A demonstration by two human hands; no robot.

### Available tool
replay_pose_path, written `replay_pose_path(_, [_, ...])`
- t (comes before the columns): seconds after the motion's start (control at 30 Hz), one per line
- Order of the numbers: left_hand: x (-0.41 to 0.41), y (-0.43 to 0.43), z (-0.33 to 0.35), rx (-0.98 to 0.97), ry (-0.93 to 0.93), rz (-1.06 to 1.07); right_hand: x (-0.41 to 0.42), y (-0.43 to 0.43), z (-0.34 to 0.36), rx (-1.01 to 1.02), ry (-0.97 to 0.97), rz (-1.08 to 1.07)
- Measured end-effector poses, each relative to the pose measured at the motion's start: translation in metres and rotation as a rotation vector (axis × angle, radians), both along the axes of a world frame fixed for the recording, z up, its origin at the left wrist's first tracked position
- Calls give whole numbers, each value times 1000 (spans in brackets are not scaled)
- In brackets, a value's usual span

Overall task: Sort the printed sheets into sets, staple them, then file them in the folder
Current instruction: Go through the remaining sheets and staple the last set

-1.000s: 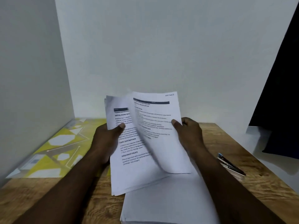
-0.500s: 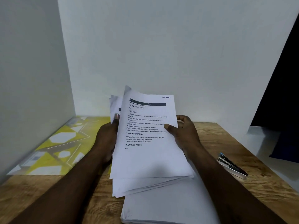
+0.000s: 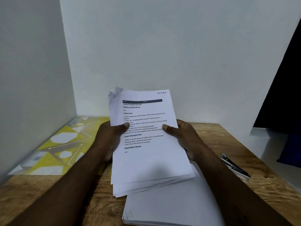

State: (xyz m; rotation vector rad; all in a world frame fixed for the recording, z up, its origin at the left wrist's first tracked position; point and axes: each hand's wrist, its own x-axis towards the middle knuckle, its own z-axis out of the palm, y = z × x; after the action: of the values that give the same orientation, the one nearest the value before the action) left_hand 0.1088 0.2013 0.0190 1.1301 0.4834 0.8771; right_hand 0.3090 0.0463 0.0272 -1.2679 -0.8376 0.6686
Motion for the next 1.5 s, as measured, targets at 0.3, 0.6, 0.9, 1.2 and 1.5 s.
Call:
replay_pose_path(0.3, [-11, -5, 4, 34, 8, -107, -6, 1, 0, 93, -128, -60])
replay_pose_path(0.6, [-25, -22, 41, 258, -13, 108, -30, 1, 40, 152, -235, -161])
replay_pose_path(0.9, [-61, -47, 65, 439, 45, 252, -80, -4, 63, 230, -186, -157])
replay_pose_path(1.2, [-72, -66, 2, 398, 338, 347, -100, -27, 19, 52, -141, -137])
replay_pose_path(1.5, [-85, -83, 29, 428, 299, 352, -112, -38, 52, 67, -150, -131])
